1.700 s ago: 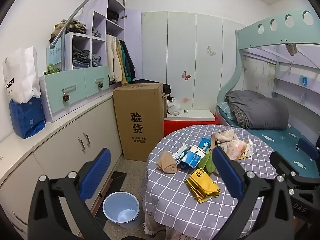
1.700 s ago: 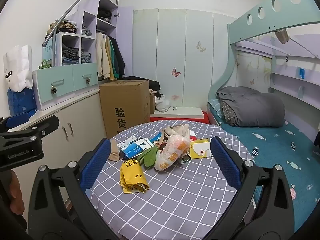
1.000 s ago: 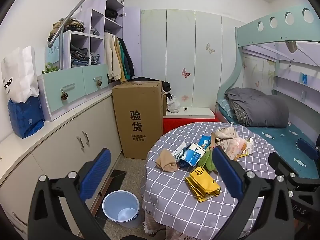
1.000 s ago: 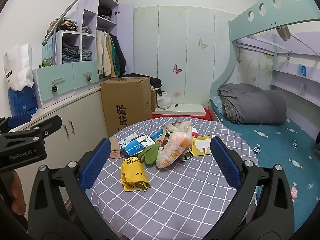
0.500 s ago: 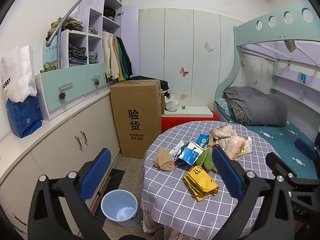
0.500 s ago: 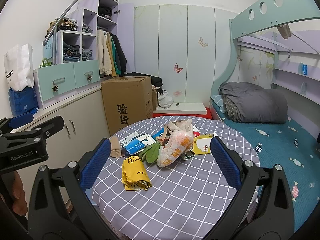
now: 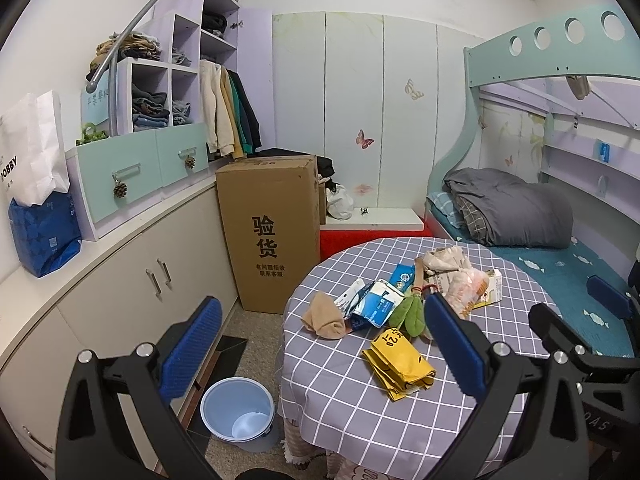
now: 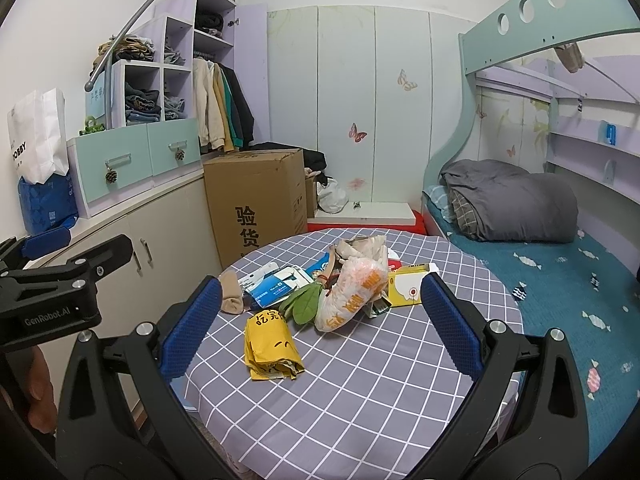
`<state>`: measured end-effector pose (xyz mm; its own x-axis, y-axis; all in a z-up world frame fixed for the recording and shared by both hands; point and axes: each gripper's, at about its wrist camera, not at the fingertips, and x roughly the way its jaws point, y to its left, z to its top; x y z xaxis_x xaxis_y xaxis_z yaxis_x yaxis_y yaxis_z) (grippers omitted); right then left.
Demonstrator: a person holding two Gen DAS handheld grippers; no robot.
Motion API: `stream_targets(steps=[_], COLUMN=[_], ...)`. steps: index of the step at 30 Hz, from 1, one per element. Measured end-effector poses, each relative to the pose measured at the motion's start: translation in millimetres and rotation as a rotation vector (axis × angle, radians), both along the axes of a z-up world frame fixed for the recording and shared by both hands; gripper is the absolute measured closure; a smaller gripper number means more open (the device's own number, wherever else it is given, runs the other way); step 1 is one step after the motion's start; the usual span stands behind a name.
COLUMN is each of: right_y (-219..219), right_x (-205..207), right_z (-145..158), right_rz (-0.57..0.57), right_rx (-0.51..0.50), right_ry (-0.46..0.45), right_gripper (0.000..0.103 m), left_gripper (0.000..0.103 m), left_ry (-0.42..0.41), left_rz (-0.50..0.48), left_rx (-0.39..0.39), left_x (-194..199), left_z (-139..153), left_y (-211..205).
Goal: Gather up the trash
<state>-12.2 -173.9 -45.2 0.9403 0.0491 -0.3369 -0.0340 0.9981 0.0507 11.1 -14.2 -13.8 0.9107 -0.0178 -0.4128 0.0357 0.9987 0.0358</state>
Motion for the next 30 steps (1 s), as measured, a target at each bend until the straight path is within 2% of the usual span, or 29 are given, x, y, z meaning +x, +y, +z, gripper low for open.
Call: stream_targets(steps=[30], right_y=[-11], right_x=[7], right_z=[-7], right_rz=[0.012], right_rx=[0.038], right_ry=[0.041], right_gripper=[0.006], left_gripper=[0.004], left_ry=[0.039], left_rz=[-0.018], left_rx=[0.013], left_x=[10], left_z=[-6], left_y=[-12])
